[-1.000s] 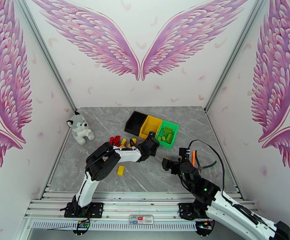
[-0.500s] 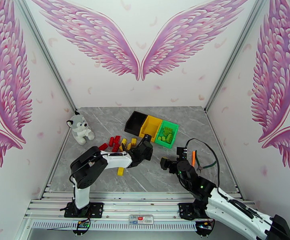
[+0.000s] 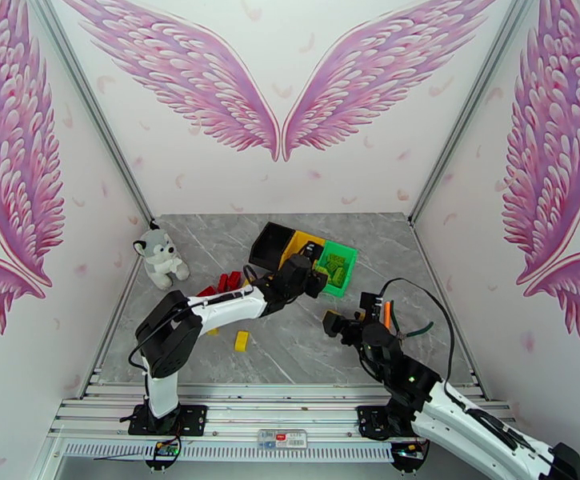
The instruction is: Sort the legos into containers by color
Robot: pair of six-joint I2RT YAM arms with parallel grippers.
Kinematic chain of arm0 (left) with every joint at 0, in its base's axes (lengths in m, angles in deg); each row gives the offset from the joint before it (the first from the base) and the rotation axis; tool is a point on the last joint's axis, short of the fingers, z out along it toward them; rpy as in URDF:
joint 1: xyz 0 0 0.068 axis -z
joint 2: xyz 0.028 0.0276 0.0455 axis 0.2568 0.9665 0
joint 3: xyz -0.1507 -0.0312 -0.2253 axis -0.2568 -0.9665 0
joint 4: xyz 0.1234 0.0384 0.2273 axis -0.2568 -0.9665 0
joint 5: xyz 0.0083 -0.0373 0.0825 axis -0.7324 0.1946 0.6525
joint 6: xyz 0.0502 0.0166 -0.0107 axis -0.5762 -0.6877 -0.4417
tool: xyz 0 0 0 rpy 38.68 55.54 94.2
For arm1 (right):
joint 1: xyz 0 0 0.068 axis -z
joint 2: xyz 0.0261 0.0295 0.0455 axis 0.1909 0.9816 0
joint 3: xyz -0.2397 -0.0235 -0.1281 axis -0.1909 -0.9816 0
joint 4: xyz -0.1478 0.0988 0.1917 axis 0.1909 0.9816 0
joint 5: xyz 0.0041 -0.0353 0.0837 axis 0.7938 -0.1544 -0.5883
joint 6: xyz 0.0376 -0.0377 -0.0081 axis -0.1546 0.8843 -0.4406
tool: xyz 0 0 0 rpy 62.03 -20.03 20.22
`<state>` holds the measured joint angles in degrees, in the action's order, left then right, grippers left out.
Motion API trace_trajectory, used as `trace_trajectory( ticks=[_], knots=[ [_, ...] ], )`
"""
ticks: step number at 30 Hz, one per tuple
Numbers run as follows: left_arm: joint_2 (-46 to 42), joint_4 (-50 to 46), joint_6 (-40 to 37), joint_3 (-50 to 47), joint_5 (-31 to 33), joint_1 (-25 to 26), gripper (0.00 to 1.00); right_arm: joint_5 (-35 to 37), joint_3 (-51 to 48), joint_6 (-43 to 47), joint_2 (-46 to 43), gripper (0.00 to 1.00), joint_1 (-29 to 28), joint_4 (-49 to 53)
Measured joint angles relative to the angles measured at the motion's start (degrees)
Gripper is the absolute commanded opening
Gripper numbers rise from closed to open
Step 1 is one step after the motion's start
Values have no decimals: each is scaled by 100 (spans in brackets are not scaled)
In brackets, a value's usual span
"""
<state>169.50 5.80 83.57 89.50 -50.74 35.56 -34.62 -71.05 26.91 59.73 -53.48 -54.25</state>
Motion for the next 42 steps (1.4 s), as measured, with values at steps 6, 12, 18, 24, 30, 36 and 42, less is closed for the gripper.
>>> trace_trajectory(
  ticks=[6,12,18,24,30,36,42],
  knots=[
    [848,-350,-166,1392,-308,-114,39,68,-13,-37,-616,99,0,503],
    [1742,-754,-168,2339,-584,-245,67,168,-24,-105,-1241,99,0,1078],
    [1858,-866,-76,2406,-680,-323,77,175,-26,-127,-1462,99,0,1410],
    [988,-485,-190,1145,-339,-59,84,72,-26,-98,-1397,98,7,1445],
    [-964,146,-302,-1217,520,232,99,-315,-44,33,-822,93,7,1067],
    [-2498,221,-138,-2647,1499,-120,99,-977,13,111,1071,87,-9,-11],
    [-3753,227,433,-3648,1530,-999,99,-1377,907,133,3768,82,-647,-981]
  ],
)
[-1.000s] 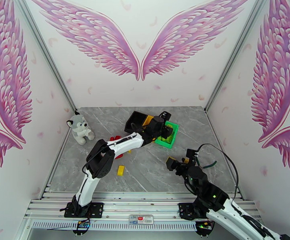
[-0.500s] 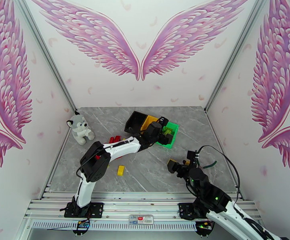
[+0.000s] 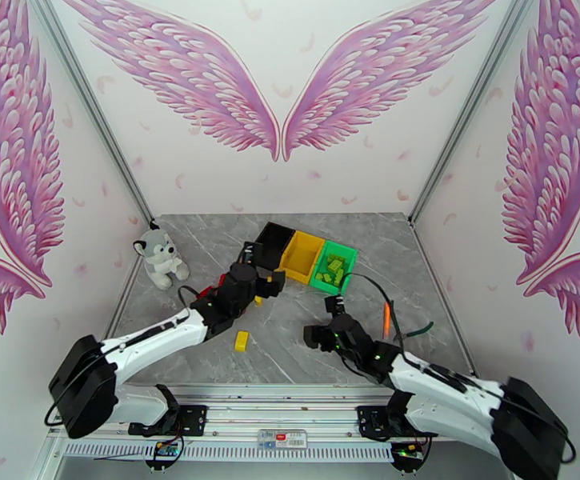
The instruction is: Sort the legos into containers by color
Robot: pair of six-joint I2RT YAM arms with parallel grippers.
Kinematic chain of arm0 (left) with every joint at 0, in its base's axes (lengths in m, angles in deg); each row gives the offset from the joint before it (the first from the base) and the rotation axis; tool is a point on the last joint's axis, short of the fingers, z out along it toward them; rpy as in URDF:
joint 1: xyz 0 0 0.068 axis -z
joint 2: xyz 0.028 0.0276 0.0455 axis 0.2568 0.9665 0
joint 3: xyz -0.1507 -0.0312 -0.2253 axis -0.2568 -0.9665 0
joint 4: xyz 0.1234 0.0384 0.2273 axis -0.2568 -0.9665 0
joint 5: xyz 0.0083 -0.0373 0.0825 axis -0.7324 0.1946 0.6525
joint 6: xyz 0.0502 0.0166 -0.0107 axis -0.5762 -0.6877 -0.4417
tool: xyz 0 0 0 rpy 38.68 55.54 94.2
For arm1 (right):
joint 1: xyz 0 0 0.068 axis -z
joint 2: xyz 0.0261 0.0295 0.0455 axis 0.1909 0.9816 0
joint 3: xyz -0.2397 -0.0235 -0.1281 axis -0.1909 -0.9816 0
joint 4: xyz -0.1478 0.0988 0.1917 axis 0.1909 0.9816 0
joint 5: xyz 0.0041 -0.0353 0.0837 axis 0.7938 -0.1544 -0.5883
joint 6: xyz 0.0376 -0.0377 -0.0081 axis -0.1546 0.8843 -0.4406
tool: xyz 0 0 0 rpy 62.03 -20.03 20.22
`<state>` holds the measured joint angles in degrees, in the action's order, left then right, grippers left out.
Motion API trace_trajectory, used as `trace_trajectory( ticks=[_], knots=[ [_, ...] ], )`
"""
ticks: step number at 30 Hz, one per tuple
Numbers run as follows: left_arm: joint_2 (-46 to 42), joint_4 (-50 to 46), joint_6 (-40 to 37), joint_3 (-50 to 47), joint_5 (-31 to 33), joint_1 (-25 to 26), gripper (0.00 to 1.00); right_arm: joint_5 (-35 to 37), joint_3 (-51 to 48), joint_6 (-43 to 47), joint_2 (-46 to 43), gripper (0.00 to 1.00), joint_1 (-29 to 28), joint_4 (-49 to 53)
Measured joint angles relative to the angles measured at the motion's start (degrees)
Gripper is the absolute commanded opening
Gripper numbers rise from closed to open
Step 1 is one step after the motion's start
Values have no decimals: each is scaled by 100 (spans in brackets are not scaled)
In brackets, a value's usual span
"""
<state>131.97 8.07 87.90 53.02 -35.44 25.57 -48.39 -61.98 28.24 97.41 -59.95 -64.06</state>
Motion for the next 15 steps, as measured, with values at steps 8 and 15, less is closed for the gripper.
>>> trace_trajectory(
  ticks=[8,15],
  knots=[
    [-1696,-223,581,-1276,-343,-1147,99,-39,2031,28,2500,84,-1307,-673],
    [-3012,-525,802,-1749,-474,-1648,99,118,3099,15,3759,81,-1827,-535]
  ],
)
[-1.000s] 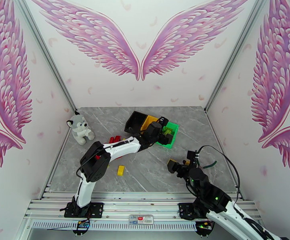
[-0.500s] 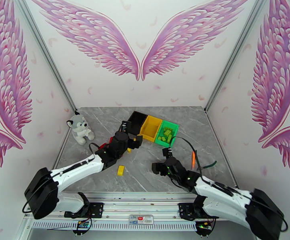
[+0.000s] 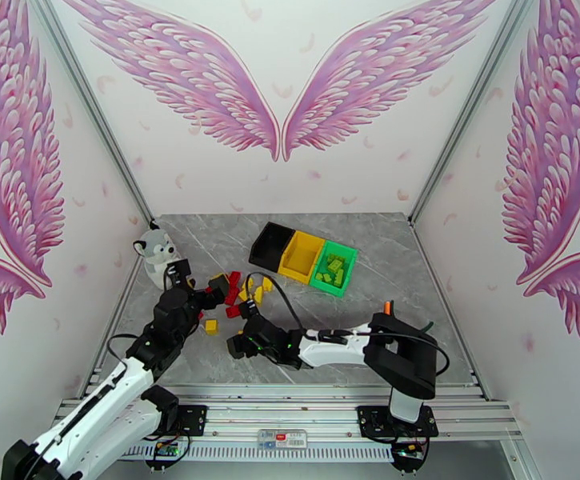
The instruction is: Sort the legos into containers by color
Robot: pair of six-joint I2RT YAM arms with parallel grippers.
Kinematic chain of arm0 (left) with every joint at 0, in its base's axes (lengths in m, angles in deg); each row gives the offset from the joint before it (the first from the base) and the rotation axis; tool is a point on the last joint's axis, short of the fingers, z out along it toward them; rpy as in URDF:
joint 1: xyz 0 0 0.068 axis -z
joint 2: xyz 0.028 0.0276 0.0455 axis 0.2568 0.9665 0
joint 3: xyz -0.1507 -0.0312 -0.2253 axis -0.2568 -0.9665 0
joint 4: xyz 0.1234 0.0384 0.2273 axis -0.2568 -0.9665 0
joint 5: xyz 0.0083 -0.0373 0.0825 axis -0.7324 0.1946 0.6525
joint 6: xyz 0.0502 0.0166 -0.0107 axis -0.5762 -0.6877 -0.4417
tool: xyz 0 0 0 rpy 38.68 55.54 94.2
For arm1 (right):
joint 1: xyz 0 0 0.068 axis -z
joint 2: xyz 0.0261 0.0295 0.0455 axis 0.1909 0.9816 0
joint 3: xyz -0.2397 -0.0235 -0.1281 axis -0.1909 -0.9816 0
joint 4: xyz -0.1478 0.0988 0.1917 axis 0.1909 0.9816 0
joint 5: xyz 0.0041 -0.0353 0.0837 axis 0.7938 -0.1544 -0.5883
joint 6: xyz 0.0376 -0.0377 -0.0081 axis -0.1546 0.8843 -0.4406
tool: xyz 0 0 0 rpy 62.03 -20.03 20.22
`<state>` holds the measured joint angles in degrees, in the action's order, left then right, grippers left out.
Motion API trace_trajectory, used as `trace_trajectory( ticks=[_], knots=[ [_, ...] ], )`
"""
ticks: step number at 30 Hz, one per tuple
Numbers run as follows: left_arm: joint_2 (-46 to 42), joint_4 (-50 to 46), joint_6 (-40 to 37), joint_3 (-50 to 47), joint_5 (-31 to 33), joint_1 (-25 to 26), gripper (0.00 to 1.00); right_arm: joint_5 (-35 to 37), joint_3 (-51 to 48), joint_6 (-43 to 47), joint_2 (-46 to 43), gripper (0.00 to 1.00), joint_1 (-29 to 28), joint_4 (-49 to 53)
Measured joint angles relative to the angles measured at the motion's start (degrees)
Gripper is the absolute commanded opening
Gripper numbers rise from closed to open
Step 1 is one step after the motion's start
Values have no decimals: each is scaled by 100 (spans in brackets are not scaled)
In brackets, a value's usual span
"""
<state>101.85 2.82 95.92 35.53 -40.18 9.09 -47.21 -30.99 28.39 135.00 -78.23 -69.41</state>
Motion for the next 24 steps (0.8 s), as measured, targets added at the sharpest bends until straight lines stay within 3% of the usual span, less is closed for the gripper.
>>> trace_trajectory(
  ticks=[12,24],
  knots=[
    [221,26,260,-304,-839,-841,99,623,610,-129,612,72,-249,761],
    [1174,922,632,-446,-1939,-1657,99,1091,1561,-94,1228,61,-330,1292]
  ],
)
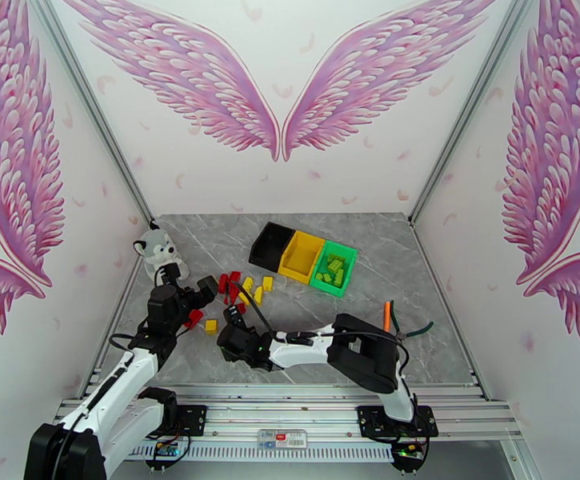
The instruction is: Sort the legos into containers by color
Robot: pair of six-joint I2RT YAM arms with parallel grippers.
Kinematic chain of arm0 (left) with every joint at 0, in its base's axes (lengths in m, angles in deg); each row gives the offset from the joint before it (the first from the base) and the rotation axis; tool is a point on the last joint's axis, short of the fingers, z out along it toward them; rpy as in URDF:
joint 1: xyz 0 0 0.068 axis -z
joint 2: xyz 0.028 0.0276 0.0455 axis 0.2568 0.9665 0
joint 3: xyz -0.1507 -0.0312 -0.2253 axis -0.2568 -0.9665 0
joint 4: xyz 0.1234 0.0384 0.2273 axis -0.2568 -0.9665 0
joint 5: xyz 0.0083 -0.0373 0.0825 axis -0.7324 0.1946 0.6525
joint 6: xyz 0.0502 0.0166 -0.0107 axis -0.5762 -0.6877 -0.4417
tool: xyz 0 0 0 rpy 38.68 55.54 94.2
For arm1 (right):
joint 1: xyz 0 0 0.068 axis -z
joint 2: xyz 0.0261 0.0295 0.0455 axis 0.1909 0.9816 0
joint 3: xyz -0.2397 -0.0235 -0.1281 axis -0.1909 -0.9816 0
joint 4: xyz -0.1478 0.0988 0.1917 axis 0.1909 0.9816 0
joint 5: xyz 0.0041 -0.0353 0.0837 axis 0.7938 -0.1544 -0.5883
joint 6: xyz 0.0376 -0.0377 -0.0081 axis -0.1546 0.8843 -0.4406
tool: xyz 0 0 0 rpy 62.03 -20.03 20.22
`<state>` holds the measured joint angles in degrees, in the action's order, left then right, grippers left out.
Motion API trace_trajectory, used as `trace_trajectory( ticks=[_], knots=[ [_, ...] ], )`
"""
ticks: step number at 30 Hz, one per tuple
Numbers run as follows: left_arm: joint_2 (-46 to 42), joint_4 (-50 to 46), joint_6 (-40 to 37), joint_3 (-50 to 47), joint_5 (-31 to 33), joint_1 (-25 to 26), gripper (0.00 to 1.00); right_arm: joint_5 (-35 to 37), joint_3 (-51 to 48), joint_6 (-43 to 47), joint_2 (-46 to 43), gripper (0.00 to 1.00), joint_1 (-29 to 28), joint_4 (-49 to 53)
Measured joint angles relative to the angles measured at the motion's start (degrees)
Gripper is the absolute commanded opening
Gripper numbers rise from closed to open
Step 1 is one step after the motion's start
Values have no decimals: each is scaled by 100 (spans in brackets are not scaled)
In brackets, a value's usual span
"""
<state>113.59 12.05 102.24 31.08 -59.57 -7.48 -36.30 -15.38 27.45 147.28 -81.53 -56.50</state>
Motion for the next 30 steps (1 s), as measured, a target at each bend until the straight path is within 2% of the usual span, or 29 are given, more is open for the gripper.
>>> trace_trajectory(
  ticks=[11,20,24,30],
  knots=[
    [455,704,295,-138,-557,-328,99,459,278,87,245,37,-13,293],
    [1045,1351,507,-142,-844,-188,99,892,-466,195,-461,31,101,348],
    [1462,1655,538,-140,-868,205,99,938,-730,280,-1121,30,566,343],
    [2413,2070,518,273,-861,1056,99,732,-1121,282,-2002,30,1843,225]
  ],
)
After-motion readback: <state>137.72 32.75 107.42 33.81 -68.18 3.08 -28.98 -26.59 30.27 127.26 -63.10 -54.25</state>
